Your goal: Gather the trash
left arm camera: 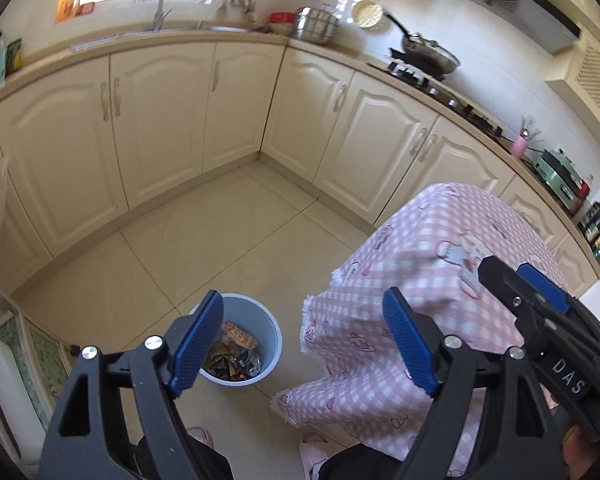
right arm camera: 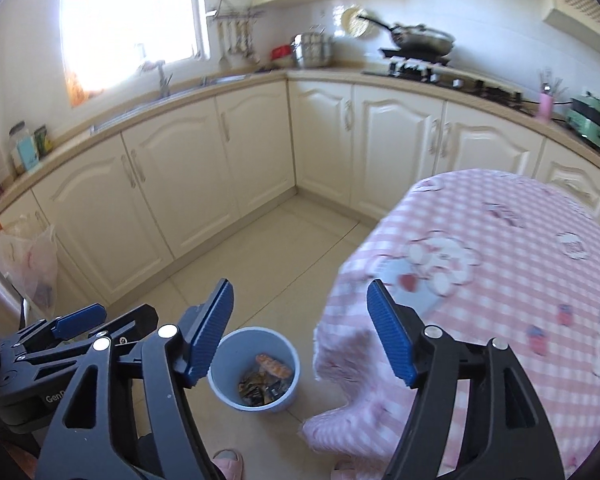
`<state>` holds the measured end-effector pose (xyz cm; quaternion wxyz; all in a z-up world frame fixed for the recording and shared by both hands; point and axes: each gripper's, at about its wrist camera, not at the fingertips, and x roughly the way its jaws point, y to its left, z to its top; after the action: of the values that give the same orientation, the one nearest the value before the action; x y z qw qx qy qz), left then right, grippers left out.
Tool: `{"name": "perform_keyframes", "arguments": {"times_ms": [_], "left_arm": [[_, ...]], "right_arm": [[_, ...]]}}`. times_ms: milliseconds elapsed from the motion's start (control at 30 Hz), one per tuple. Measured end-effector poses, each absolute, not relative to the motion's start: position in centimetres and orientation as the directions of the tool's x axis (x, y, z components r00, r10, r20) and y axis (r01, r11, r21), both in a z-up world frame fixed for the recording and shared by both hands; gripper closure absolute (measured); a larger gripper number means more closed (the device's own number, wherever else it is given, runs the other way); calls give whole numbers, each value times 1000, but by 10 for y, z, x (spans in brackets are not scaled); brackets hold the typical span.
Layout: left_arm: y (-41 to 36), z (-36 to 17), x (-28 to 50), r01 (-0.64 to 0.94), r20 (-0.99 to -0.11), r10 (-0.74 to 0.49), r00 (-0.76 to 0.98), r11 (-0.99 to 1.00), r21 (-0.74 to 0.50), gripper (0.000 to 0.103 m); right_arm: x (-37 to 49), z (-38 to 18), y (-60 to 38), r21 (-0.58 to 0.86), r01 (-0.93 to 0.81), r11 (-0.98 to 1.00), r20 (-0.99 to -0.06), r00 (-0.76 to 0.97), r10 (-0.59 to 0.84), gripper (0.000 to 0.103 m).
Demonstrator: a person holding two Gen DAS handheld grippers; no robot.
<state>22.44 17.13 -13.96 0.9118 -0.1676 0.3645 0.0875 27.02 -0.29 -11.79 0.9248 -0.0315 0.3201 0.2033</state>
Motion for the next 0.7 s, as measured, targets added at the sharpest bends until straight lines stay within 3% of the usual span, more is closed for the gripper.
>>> {"name": "perform_keyframes", "arguments": {"times_ms": [333,433,700], "left_arm": [[89,-82,179,-154,-597,48,801,980,-128,20],[71,-67,164,-132,-560,56,826,986,-97,19],[38,-38,119,-88,-470,51,881,995,-57,12]], "right_arm": [[214,-83,-76,56,-305,951,-504,813,291,29],[194,-72,-94,39,-258,965,-462,852,246,20],[145,-51,-129,58,-215,975,-364,905,221,20]]}}
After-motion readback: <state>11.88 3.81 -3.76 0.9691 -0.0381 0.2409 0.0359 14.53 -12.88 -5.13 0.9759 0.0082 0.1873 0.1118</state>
